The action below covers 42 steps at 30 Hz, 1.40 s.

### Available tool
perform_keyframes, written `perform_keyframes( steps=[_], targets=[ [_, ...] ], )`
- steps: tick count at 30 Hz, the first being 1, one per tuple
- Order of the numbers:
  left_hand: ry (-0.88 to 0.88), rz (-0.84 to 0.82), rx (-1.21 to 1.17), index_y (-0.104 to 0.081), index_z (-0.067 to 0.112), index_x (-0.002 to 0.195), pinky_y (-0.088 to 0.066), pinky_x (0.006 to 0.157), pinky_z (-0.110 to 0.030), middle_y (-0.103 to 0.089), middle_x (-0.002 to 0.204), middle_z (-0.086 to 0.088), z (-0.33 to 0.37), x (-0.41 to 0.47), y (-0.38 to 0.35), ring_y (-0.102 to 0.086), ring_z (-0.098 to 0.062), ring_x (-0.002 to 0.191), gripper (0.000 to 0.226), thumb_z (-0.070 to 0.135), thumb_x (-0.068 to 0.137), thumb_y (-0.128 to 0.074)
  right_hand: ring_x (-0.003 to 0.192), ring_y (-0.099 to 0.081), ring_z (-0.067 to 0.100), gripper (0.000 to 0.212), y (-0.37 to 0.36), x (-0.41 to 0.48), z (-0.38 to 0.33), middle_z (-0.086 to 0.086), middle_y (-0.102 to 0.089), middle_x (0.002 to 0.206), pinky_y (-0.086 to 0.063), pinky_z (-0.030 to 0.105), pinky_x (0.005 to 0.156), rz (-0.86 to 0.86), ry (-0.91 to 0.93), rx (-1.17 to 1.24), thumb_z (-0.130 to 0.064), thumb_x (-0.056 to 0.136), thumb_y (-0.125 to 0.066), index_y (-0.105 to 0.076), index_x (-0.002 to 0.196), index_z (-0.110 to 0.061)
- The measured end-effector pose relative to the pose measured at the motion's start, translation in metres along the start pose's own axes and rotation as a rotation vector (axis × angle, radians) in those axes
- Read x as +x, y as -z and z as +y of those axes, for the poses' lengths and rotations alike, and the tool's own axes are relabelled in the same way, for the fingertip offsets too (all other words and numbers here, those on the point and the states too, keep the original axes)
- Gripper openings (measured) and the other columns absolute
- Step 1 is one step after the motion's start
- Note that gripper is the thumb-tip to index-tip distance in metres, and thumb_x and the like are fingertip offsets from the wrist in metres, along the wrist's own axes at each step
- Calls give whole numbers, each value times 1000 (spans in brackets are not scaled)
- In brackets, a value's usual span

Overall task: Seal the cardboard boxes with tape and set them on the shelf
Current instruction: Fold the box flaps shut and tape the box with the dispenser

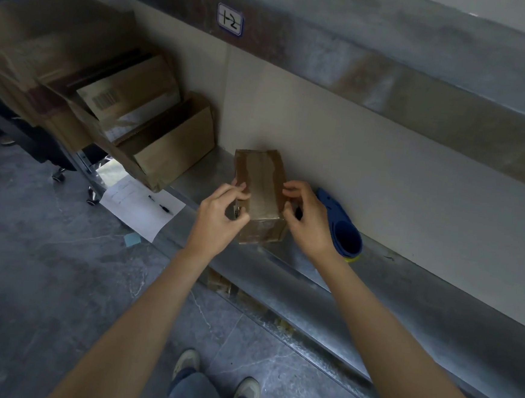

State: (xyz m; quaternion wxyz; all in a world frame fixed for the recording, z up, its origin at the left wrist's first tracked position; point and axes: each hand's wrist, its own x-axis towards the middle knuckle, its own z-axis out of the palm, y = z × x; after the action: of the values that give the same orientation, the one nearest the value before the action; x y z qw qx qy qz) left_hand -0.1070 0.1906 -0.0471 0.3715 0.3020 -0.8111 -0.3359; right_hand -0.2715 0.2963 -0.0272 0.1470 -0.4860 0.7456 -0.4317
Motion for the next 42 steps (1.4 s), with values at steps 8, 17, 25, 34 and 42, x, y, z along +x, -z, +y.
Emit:
perform_keyframes(
  steps=[8,17,25,34,42],
  targets=[
    [14,-29,13,-70,4,109,-30,105,-5,-59,125,6,2,-5,0,-46,4,127,24,-4,89,-59,115,-54,6,31,2,-2,2,-6,-58,124,-44,21,95,-23,2,28,-7,97,-50,-52,128,-13],
    [15,-171,-40,-67,11,119,-27,110,-8,-54,133,8,-4,-2,15,-40,-1,136,31,0,90,-63,118,-52,4,34,12,0,4,-6,-57,126,-42,23,101,-129,11,43,-9,95,-56,-51,128,-16],
    [32,-148,-53,-70,14,114,-30,111,-11,-58,128,9,-8,3,15,-43,10,130,34,-5,87,-63,118,-54,1,39,21,7,10,-9,-59,122,-42,21,103,-202,16,47,2,94,-51,-53,121,-26],
    [-3,-10,-34,-73,4,102,-34,104,-8,-63,116,5,-7,1,4,-50,15,121,21,-6,84,-68,103,-62,7,23,10,12,6,-2,-67,107,-50,24,93,-53,-35,91,-3,93,-60,-60,111,-18],
    [23,-23,-65,-72,10,103,-37,106,-12,-64,117,3,-2,-1,1,-55,0,125,26,23,82,-81,109,-57,-2,48,10,12,3,-11,-62,119,-48,19,91,-106,-45,18,-41,82,-77,-56,123,-27]
  ],
)
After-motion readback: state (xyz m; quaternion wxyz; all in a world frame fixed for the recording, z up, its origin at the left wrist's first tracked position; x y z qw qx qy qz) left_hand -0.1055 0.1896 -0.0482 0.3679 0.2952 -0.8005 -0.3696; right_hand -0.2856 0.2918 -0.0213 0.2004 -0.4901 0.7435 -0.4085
